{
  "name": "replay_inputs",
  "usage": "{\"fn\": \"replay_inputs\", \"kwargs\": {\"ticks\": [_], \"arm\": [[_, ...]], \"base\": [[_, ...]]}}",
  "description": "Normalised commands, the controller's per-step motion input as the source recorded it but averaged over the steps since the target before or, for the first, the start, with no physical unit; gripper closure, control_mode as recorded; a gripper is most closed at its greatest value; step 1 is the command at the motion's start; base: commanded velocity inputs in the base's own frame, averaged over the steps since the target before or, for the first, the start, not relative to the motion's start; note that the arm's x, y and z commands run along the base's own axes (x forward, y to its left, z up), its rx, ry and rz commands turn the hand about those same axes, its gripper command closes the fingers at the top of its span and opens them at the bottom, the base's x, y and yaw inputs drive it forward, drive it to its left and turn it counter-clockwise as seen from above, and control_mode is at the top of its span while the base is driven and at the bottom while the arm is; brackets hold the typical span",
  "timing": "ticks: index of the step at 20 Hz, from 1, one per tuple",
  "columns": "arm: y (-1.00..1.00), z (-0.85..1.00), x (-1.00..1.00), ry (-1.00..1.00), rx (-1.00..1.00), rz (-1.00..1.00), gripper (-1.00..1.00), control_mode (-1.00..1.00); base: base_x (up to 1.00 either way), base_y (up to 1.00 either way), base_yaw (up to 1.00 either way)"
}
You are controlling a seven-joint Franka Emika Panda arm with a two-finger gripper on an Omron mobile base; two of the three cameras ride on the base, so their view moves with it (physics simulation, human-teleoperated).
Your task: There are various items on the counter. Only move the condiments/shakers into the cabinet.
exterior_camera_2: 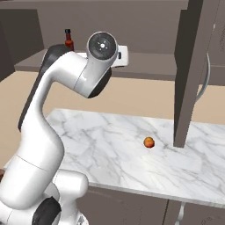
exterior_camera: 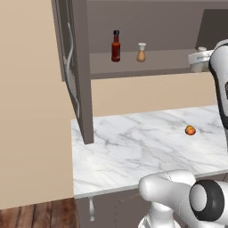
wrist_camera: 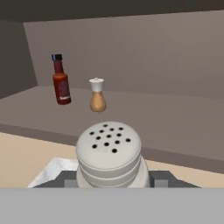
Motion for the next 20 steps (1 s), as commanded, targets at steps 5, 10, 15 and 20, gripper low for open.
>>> {"fn": "replay_inputs", "kwargs": {"ticks": [5,10,15,20], "arm": [[0.00,0.00,0.61,-0.07,-0.04,-0.07,1.00,-1.00],[0.00,-0.07,0.77,0.00,-0.01,-0.05,1.00,-1.00],[0.00,-0.12,0.63,0.05,0.00,-0.03,1.00,-1.00],[0.00,-0.09,0.51,0.08,0.00,0.00,1.00,-1.00]], "base": [[0.00,0.00,0.00],[0.00,0.00,0.00],[0.00,0.00,0.00],[0.00,0.00,0.00]]}}
